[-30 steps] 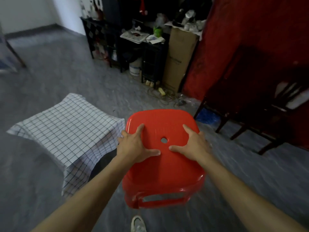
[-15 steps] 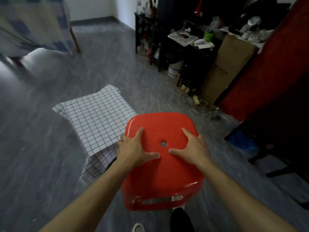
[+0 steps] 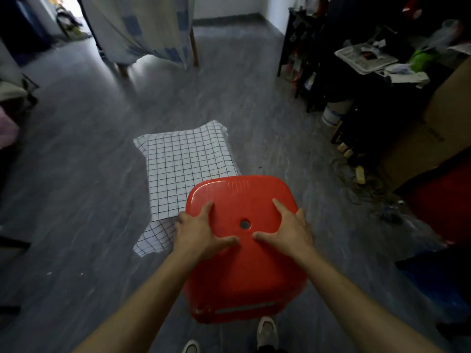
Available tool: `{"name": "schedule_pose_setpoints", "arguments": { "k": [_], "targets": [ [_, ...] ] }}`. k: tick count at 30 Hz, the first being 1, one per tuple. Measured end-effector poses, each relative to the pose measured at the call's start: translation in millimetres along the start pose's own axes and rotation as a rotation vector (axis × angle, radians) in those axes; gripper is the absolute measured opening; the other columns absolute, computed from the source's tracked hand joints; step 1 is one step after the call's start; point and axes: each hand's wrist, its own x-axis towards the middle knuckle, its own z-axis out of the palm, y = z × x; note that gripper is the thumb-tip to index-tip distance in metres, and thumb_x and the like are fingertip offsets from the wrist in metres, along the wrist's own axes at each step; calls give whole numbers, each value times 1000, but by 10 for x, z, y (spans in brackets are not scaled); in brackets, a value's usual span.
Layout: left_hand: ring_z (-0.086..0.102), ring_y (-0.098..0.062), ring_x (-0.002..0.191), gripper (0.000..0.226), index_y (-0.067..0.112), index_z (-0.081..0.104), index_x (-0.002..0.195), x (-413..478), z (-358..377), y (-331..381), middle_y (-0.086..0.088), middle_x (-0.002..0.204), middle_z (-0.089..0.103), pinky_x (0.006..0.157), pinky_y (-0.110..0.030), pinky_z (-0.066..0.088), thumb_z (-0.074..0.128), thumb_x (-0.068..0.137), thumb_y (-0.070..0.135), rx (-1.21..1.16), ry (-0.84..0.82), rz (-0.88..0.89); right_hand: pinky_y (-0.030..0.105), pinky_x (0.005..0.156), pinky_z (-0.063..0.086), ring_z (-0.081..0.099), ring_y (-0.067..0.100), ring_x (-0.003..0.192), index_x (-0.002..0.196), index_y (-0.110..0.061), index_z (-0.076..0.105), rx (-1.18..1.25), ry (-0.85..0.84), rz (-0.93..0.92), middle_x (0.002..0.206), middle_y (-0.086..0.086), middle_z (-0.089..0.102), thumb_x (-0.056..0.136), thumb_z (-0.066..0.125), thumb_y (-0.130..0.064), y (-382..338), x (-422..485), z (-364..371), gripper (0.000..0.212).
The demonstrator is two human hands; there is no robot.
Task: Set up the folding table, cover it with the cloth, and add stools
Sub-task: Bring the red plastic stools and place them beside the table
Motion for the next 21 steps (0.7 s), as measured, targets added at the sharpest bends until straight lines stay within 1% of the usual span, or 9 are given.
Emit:
{"name": "schedule_pose_setpoints", "arguments": {
  "k": [5,8,10,15,21],
  "targets": [
    [39,-42,125,122,53,12,143,22,194,63,-21,139,27,105,-53,41,69,40,85,-71,22,-97,55,109,37,43,41,130,150,-50,18,-60,-34,-70,149,18,25,53,80,-72,92,243,-24,117],
    [42,-39,121,121,54,12,142,113,374,2,-17,133,31,102,-50,43,64,39,87,-83,34,-139,56,110,36,41,41,132,150,-50,18,-93,-59,-85,151,18,23,53,80,-72,126,403,121,118],
    [42,-39,122,120,53,11,143,208,475,-53,-16,132,30,103,-50,42,63,39,86,-100,21,-170,56,110,36,41,41,134,150,-50,19,-96,-84,-85,152,18,23,53,81,-71,122,539,217,117],
    [42,-41,123,118,51,13,143,456,766,-274,-17,132,31,104,-54,41,70,45,82,-118,-6,-202,57,110,35,42,41,132,151,-50,19,-129,-127,-84,150,17,26,54,81,-71,140,791,568,116],
    [39,-41,126,118,50,11,146,809,1215,-666,-18,136,29,107,-53,38,73,50,79,-134,-9,-210,55,109,39,44,39,131,150,-49,20,-138,-143,-114,147,14,27,55,82,-68,226,1150,1148,114]
  ]
}}
